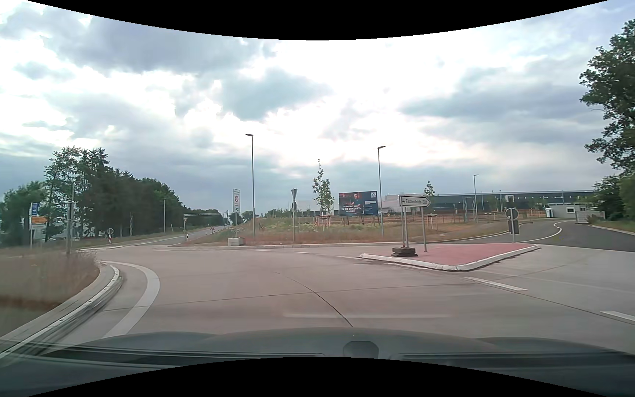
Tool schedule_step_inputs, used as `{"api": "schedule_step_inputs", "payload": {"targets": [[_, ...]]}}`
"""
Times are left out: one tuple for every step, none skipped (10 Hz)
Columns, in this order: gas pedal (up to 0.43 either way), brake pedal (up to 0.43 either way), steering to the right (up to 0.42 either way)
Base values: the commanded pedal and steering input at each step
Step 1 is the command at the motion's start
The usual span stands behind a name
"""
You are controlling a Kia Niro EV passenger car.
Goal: Follow the waypoints while adhering to traffic rules and regulations
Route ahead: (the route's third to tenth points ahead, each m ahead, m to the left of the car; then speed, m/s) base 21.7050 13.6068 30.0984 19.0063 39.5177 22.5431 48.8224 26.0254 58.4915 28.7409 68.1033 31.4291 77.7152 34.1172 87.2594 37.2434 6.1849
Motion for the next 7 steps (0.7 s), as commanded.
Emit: {"api": "schedule_step_inputs", "payload": {"targets": [[0.150,0.000,-0.148],[0.150,0.000,-0.167],[0.138,0.000,-0.181],[0.138,0.000,-0.190],[0.138,0.000,-0.201],[0.138,0.000,-0.205],[0.138,0.000,-0.206]]}}
